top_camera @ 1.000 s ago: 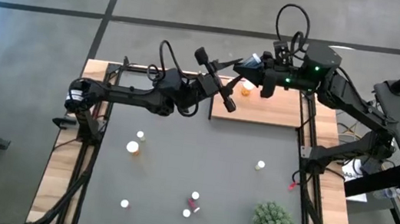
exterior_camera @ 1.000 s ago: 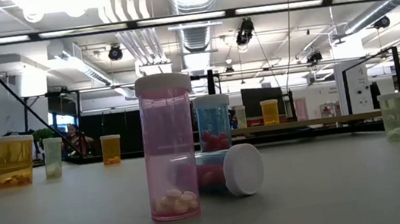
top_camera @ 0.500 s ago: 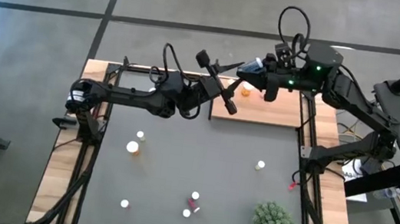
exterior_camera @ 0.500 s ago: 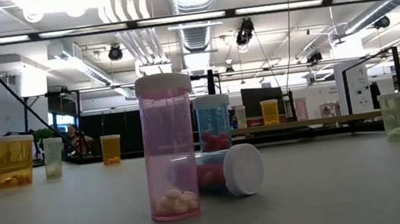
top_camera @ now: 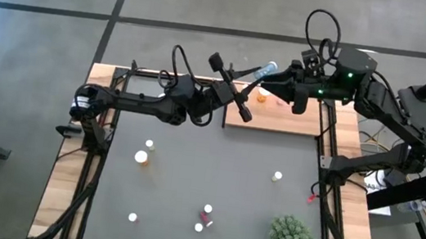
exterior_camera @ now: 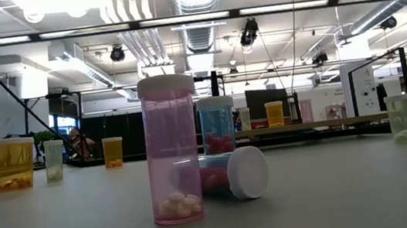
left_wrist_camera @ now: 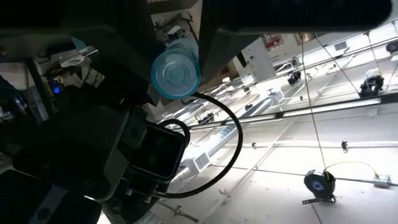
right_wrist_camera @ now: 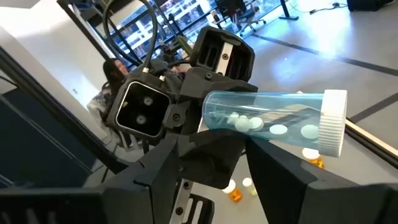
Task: Pick and place medicine bottles onto shelf by color
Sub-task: Put the bottom left blue medicine bottle on the shelf
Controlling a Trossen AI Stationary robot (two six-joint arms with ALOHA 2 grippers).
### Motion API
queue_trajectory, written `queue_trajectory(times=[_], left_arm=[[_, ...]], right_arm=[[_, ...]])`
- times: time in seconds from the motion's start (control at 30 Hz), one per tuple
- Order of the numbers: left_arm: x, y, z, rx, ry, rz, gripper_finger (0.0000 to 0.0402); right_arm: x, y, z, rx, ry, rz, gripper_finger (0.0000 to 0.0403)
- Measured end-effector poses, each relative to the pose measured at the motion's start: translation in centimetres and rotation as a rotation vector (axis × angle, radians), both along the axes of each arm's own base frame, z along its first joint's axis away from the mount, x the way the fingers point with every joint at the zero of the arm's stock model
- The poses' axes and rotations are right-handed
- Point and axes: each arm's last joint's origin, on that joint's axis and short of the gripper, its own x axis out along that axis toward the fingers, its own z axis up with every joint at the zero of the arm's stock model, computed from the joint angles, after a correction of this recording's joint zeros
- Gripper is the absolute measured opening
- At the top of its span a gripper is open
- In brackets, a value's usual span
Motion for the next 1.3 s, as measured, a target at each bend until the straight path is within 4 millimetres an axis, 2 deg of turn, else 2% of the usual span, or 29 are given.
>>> queue_trajectory(times=[0.17, 0.33, 0.5, 0.6, 0.73, 0.97, 1.13, 1.3], left_arm=[[0.0, 0.0, 0.0, 0.001, -0.002, -0.001, 0.0080], [-0.3, 0.1, 0.5, 0.005, -0.057, 0.002, 0.0081], [-0.3, -0.2, 0.5, -0.001, -0.069, -0.009, 0.0081], [-0.3, -1.2, 0.5, -0.002, -0.066, -0.034, 0.0082], [-0.2, -2.3, 0.5, -0.042, -0.088, -0.095, 0.0082], [-0.2, -2.4, 0.6, -0.108, -0.125, -0.174, 0.0082], [-0.2, -2.5, 0.6, -0.105, -0.135, -0.261, 0.0082], [-0.2, -2.4, 0.7, -0.106, -0.139, -0.261, 0.0082]], right_arm=[[-0.4, 0.2, -0.6, 0.000, 0.070, 0.007, 0.0178], [-1.9, 0.6, -1.6, -0.080, 0.200, 0.018, 0.0178], [-3.5, 0.9, -1.4, -0.419, 0.247, -0.010, 0.0178], [-4.5, 1.0, -1.3, -0.663, 0.296, -0.031, 0.0178], [-5.2, 1.0, -1.1, -0.881, 0.340, -0.078, 0.0178], [-4.6, 0.8, -0.1, -1.068, 0.254, -0.080, 0.0178], [-3.4, 0.8, 0.1, -1.126, 0.144, 0.020, 0.0178], [-2.7, 0.6, 0.3, -1.189, 0.105, 0.017, 0.0178]])
